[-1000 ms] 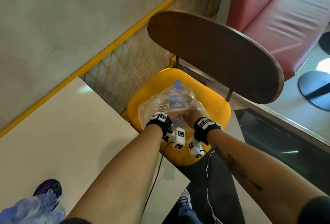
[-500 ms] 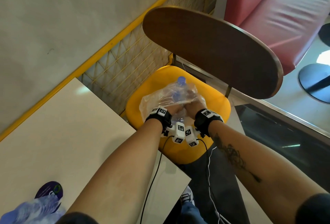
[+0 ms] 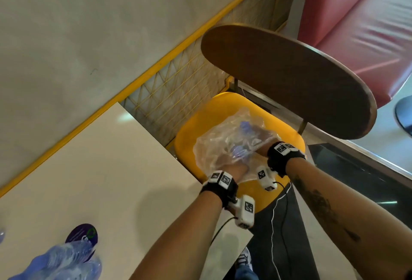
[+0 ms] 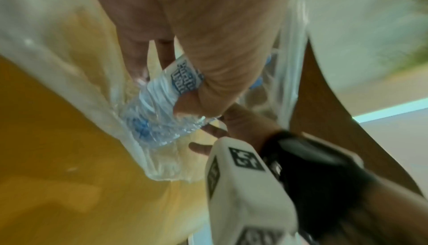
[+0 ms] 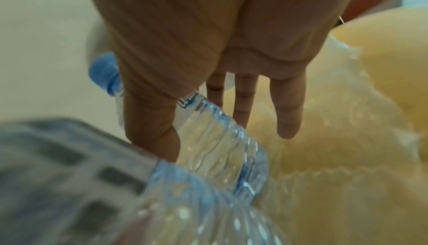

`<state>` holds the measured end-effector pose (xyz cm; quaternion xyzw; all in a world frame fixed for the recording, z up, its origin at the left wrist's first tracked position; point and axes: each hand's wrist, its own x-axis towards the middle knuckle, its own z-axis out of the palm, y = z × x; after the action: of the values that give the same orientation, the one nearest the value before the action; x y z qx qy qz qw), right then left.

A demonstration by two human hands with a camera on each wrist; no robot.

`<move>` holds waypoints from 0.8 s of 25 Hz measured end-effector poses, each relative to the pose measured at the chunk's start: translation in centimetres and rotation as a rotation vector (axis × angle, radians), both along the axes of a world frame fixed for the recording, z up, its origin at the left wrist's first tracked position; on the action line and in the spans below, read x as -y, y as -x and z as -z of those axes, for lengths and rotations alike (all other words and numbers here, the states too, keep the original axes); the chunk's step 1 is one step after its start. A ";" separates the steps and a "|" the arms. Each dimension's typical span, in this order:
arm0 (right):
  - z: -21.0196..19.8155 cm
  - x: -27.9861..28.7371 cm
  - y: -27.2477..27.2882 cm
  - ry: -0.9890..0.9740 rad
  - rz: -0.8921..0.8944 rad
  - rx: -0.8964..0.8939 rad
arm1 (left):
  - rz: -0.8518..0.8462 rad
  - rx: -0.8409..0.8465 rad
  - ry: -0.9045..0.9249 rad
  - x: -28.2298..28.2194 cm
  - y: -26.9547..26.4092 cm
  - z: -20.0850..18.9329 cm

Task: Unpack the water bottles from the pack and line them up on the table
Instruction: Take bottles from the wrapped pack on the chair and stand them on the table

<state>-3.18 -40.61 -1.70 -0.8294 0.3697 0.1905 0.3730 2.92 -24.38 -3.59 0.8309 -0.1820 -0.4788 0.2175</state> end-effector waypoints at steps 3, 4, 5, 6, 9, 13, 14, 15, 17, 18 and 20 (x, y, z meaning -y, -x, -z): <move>0.1 -1.2 -1.4 0.135 -0.203 -0.039 | 0.229 0.167 0.239 -2.4 1.2 -1.8; 0.2 -1.9 -1.3 0.167 -0.283 -0.098 | 0.247 0.165 0.332 -3.8 1.8 -3.2; 0.0 -2.6 -1.0 0.187 -0.342 -0.137 | 0.274 0.150 0.420 -5.5 2.4 -4.5; -0.1 -3.2 -0.5 0.203 -0.368 -0.148 | 0.290 0.134 0.476 -7.3 2.8 -5.9; -0.1 -4.9 1.7 0.208 -0.396 -0.120 | 0.272 0.128 0.535 -13.5 2.9 -8.6; -1.5 -10.5 4.7 0.168 -0.361 0.036 | 0.099 0.428 0.397 -23.5 0.1 -9.6; -2.1 -12.4 5.3 0.163 -0.395 0.069 | 0.044 0.473 0.352 -26.1 -0.9 -9.6; -2.8 -14.4 5.8 0.147 -0.428 0.079 | -0.003 0.515 0.325 -28.6 -1.9 -9.9; -3.9 -18.1 6.5 0.077 -0.494 0.072 | -0.100 0.564 0.298 -32.8 -4.4 -10.4; -4.4 -20.3 6.2 0.046 -0.541 0.067 | -0.142 0.592 0.286 -35.0 -5.8 -10.7; -4.3 -24.8 5.1 -0.021 -0.620 0.112 | -0.173 0.634 0.213 -38.8 -8.7 -11.0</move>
<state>-8.26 -15.83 2.61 -0.9080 0.0761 0.2528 0.3254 11.62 14.43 7.44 0.9233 -0.2185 -0.1550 0.2753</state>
